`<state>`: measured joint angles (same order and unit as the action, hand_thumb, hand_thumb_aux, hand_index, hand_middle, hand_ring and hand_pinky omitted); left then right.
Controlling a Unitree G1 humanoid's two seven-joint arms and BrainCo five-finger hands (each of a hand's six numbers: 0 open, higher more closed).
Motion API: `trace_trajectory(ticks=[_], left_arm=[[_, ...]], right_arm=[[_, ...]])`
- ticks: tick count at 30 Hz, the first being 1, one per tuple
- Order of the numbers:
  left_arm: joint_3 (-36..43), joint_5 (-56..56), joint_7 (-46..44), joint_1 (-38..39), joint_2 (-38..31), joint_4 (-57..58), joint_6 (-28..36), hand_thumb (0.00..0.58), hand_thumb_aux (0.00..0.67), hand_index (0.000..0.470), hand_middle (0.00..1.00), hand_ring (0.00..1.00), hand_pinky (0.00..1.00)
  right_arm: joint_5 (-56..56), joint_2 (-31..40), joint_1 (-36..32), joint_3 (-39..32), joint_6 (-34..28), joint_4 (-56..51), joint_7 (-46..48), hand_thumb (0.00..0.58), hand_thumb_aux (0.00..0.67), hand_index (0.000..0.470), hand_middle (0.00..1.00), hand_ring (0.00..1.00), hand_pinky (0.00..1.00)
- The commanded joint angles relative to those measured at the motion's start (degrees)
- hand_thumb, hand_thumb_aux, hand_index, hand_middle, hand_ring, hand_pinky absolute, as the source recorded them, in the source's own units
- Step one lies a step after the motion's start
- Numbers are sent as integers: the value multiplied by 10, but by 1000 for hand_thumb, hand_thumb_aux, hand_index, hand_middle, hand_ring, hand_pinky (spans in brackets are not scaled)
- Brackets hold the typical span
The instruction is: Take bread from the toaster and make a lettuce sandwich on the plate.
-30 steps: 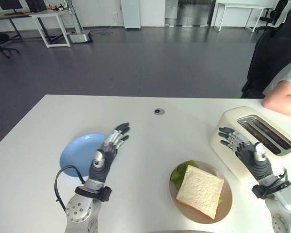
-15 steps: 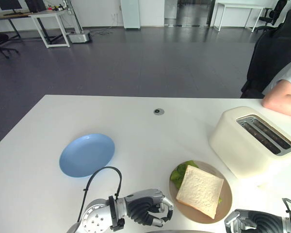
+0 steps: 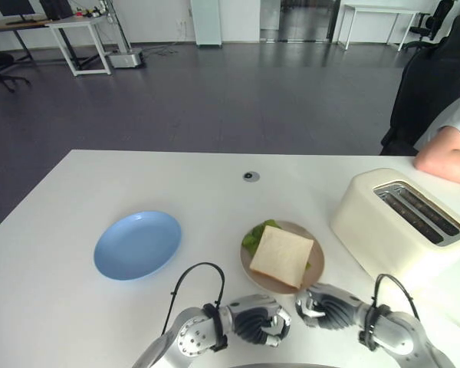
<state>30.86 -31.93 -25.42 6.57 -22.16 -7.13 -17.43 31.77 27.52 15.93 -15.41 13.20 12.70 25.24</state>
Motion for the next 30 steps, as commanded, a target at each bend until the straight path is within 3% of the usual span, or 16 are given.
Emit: trace_trajectory(ticks=[1,8,11,12,13,14,15,16,17,18,20,21,24,25,26,30], left_arm=[[-10,-117,132,-95,25,180,80,580,670,470,1000,1000,1000],[4,-143,279,-299,87,461,85,580,670,470,1000,1000,1000],[2,-131,321,-337,96,506,64,580,670,470,1000,1000,1000],[2,-127,330,-342,97,508,57,580,670,470,1000,1000,1000],[2,-124,339,-344,98,507,51,580,670,470,1000,1000,1000],[2,-121,346,-345,98,503,44,580,670,470,1000,1000,1000],[0,-117,351,-345,99,496,37,580,670,470,1000,1000,1000],[-2,-110,354,-342,100,487,24,526,465,326,1000,1000,1000],[-11,-92,352,-333,103,471,11,297,202,142,1000,1000,1000],[-22,-69,349,-321,106,451,-3,0,0,0,1000,1000,1000],[-60,12,325,-270,111,375,-29,0,0,0,1000,1000,1000],[-83,70,302,-232,114,319,-36,0,0,0,988,988,988],[-149,240,240,-96,104,99,-7,0,0,0,714,714,714],[-170,293,225,-50,97,32,7,0,0,0,239,239,239],[-189,337,215,-13,93,-19,16,0,0,0,0,0,0],[-262,466,181,130,70,-156,26,0,0,0,0,0,0]], right_arm=[[52,-67,-71,-20,-50,-116,-95,580,670,470,1000,1000,1000],[72,-163,-223,-36,-65,-296,-260,580,670,470,1000,1000,1000],[70,-175,-258,-34,-56,-337,-315,580,670,470,961,961,961],[68,-175,-262,-33,-50,-341,-331,580,670,470,878,878,878],[65,-176,-263,-30,-43,-341,-345,580,670,470,549,549,549],[61,-176,-263,-28,-36,-338,-359,580,670,470,0,0,0],[57,-175,-260,-25,-30,-331,-371,580,670,470,0,0,0],[50,-175,-254,-21,-21,-322,-377,555,531,372,0,0,0],[42,-173,-245,-19,-14,-307,-379,474,384,269,0,0,0],[34,-172,-234,-16,-7,-289,-378,441,342,240,0,0,0],[-5,-172,-202,1,6,-233,-365,0,0,0,0,0,0],[-38,-173,-179,14,13,-192,-354,0,0,0,0,0,0],[-166,-169,-72,47,29,-35,-302,0,0,0,0,0,0],[-209,-166,-28,59,27,14,-287,0,0,0,0,0,0],[-241,-162,8,69,23,49,-274,0,0,0,0,0,0],[-352,-151,135,126,21,132,-238,0,0,0,0,0,0]])
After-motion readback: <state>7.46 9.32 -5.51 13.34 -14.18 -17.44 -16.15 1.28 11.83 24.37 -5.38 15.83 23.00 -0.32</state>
